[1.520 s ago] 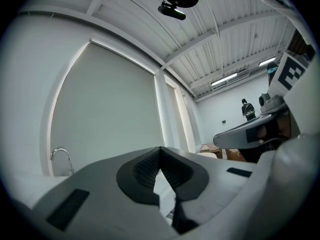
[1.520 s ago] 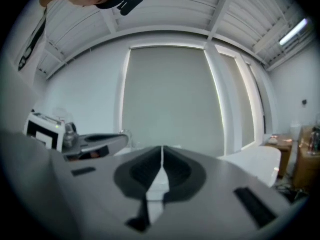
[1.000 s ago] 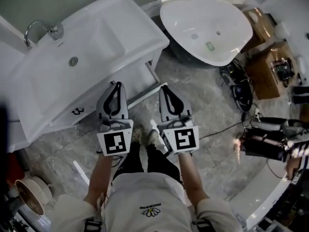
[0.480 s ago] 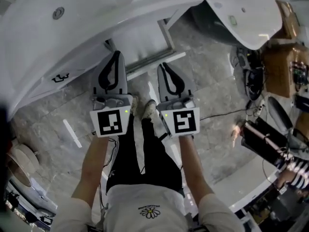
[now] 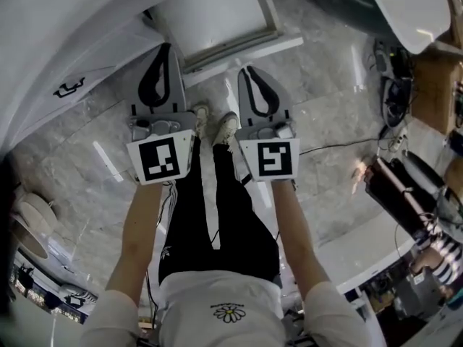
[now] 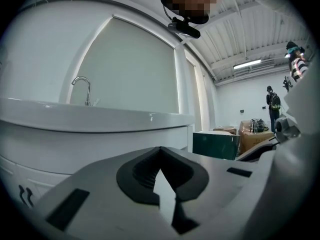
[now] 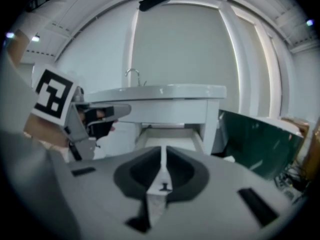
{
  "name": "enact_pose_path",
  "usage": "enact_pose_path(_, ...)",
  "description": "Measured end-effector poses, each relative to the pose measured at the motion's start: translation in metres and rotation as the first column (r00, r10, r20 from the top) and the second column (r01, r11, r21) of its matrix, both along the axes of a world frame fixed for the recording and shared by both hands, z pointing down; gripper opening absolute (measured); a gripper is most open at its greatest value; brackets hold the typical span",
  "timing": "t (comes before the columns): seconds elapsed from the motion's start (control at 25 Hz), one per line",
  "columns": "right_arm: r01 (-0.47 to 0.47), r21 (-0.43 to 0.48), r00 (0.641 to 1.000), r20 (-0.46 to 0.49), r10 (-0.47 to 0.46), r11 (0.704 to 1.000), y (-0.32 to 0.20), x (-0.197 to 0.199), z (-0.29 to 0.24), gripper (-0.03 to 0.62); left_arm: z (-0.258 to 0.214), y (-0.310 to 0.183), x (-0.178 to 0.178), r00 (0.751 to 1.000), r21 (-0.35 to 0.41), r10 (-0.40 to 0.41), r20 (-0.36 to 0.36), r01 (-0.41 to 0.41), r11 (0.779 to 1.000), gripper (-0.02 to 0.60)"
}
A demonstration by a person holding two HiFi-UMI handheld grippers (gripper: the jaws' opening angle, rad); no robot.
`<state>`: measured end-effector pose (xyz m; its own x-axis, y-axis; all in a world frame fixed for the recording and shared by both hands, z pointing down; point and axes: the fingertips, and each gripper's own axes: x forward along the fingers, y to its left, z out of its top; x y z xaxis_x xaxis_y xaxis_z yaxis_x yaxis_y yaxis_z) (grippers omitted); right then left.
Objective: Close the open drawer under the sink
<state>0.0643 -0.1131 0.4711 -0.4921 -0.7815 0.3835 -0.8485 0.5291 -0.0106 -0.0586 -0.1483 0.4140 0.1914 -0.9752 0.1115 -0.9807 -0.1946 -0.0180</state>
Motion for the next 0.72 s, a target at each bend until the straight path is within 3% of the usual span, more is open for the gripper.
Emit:
enact_pose_path(0.16,0.016,-0.065,1.000,-0.022,-0.018,0.998,0.013,0.002,0.026,0.047,0.005,0.001,0.000,1.000,-0.008,0.008,0.013,-0.007,1.000,0.015)
enact_pose_path(0.4,0.015,-0.213,0.997,-0.072,-0.031,0.977,0.017,0.010,0.086,0.208,0.005,0.001,-0.004,1.000,-0.011,-0.010,0.005,0.010,1.000,0.015)
enact_pose_path(0.72,-0.060,-0.357,0.998,-0.031,0.052,0.932,0.009,0.011,0.154,0.216,0.005,0.012,-0.004,1.000,-0.023,-0.008,0.009,0.008,1.000,0.015)
